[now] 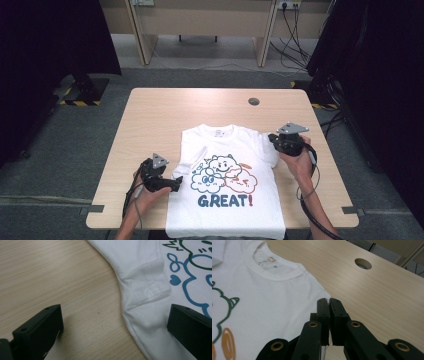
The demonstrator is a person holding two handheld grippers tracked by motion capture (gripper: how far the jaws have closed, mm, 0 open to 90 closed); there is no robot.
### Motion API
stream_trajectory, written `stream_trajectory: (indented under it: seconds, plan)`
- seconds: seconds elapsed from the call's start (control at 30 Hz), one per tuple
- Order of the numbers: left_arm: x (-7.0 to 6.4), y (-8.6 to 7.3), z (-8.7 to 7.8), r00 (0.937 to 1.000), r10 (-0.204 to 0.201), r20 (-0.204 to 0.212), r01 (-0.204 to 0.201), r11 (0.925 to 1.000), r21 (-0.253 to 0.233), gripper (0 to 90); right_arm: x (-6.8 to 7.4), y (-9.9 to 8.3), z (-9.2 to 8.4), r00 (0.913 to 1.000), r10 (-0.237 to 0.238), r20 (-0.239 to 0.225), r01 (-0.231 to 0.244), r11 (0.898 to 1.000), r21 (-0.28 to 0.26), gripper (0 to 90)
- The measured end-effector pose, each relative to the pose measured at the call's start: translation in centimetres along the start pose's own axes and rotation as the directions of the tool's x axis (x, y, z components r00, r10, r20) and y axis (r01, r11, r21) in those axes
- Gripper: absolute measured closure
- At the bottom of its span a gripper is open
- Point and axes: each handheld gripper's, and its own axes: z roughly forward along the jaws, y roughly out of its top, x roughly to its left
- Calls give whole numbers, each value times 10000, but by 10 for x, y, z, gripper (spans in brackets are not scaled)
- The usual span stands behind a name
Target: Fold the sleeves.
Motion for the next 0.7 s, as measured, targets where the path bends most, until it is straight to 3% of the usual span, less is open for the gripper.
stream_trajectory:
  seconds: [0.03,0.13,0.3,0.33,0.37,0.4,0.43,0.5,0.53,0.57,0.7]
  plan:
    - [0,0,0,10000,0,0,0,10000,0,0,0,0,0,10000,0,0,0,10000,0,874]
    - [0,0,0,10000,3,-3,-3,10000,2,0,18,14,9,9989,-392,-246,393,9992,47,874]
    - [0,0,0,10000,4,2,-4,10000,1,0,26,19,13,9980,-546,-326,550,9984,124,863]
    - [0,0,0,10000,0,1,0,10000,2,0,32,22,18,9965,-655,-515,671,9973,307,820]
    - [0,0,0,10000,0,1,0,10000,2,0,32,22,18,9965,-655,-515,671,9973,307,820]
    - [0,0,0,10000,0,1,0,10000,2,0,34,21,19,9957,-409,-836,433,9987,275,820]
    - [0,0,0,10000,4,0,-4,10000,3,0,34,21,19,9957,-409,-836,433,9987,275,750]
    - [0,0,0,10000,4,0,-4,10000,3,0,33,19,14,9948,-194,-997,211,9996,162,750]
    - [0,0,0,10000,2,1,-2,10000,3,0,33,19,14,9948,-194,-997,211,9996,162,684]
    - [0,0,0,10000,2,1,-2,10000,3,0,33,19,14,9948,-194,-997,211,9996,162,684]
    - [0,0,0,10000,5,1,-5,10000,3,0,20,9,-4,9947,162,-1016,-156,9999,64,612]
